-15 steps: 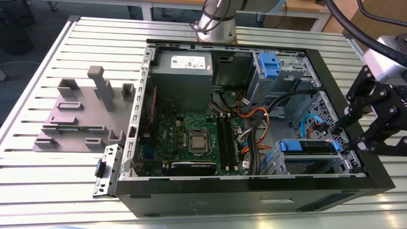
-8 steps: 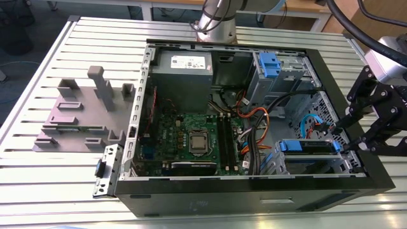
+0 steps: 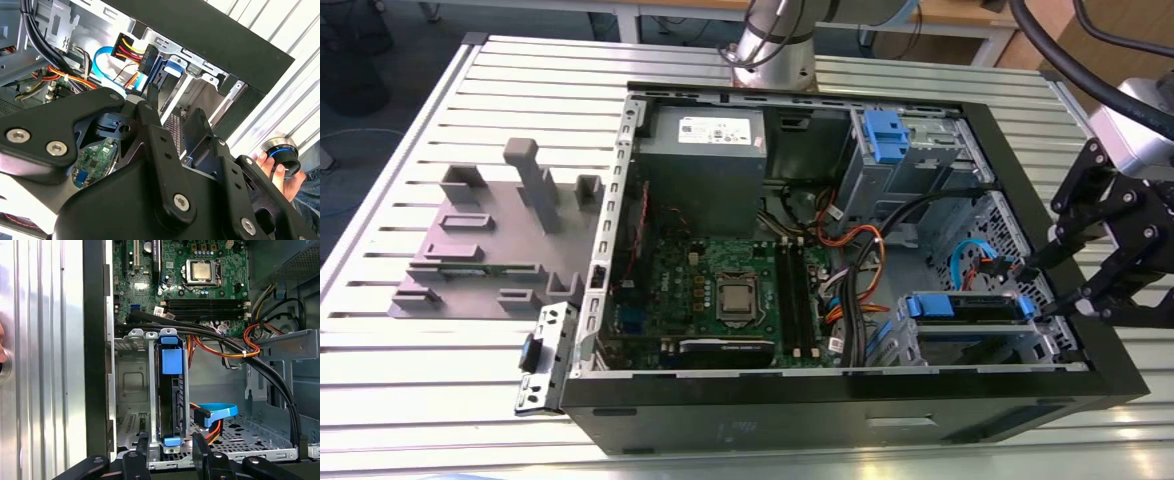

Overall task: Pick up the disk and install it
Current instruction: 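Insert the first disk wire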

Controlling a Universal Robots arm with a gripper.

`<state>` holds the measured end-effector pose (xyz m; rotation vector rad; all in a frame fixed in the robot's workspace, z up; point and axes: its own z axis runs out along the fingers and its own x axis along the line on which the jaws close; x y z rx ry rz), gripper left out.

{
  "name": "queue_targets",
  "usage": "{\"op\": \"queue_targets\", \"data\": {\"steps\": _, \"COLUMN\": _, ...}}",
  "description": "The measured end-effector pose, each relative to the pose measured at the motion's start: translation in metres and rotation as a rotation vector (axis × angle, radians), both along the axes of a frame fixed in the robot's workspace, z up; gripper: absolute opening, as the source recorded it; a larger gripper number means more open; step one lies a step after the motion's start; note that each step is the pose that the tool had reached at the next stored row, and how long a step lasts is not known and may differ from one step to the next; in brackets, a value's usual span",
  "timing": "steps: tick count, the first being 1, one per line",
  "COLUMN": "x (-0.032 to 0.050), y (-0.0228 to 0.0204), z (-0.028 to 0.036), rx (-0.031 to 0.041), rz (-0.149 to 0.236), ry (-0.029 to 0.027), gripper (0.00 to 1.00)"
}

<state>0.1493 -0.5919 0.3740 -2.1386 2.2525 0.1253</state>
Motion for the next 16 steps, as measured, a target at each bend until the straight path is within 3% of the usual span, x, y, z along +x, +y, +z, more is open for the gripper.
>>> {"op": "queue_targets", "data": {"steps": 16, "x": 0.0048, "y": 0.0, "z": -0.0015, "rx": 0.0, "rz": 0.0, "ry": 0.0, "gripper": 0.47}}
